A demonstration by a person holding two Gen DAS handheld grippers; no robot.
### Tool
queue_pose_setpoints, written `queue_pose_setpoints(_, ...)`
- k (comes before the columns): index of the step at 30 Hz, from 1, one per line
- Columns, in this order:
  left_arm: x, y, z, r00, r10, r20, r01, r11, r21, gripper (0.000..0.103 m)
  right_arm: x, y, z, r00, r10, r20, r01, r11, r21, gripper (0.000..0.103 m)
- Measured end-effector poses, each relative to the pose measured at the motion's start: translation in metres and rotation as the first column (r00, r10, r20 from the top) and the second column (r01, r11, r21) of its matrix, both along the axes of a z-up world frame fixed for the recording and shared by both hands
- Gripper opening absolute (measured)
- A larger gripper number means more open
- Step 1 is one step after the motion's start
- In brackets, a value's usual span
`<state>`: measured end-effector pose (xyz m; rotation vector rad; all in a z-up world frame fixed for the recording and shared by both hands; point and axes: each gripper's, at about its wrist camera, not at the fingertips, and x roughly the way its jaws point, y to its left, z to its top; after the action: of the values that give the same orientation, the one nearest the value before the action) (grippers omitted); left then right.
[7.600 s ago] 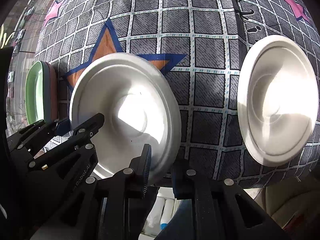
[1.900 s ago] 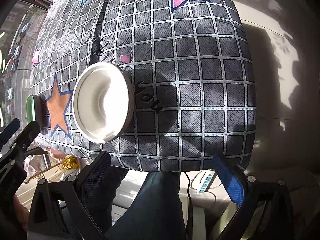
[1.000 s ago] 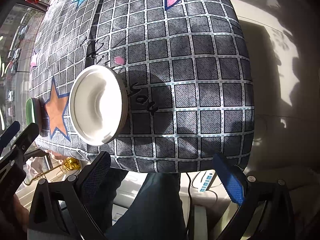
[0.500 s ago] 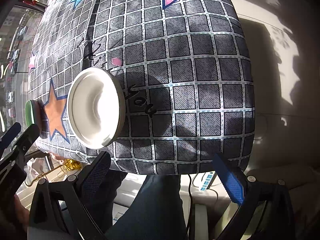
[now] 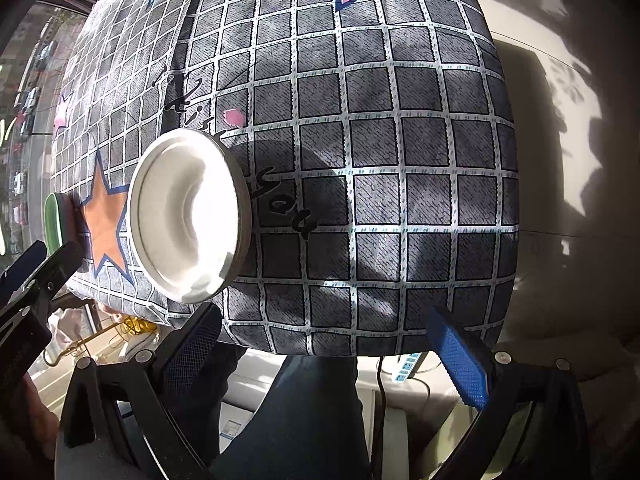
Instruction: Organize plates and bowls
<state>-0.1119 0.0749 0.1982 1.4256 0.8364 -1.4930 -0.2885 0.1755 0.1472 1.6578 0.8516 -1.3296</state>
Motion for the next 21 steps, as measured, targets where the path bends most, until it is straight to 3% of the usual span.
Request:
queue_pose_setpoints(5,-0.004,0.0,-0.031,1.0,0.007,0.019,-0.009,0.998,0.063,0.081,0.006,-0.004,-0.01,1.0,0.003,0.003,-0.003,1.0,0.007,0.103)
queue_pose_setpoints(15,-0.011,-0.02,-0.067,0.999,0.042,0.022,-0.044,0.997,0.071,0.081,0.013,-0.04,-0.023,1.0,-0.001,-0.005,0.001,1.0,-0.015,0.103)
queue_pose_setpoints(21,-0.019,-0.031,-0.085,0.999,0.011,0.035,-0.014,0.996,0.085,0.081,0.016,-0.059,-0.032,0.999,0.019,-0.037,-0.02,1.0,-0.012,0.102)
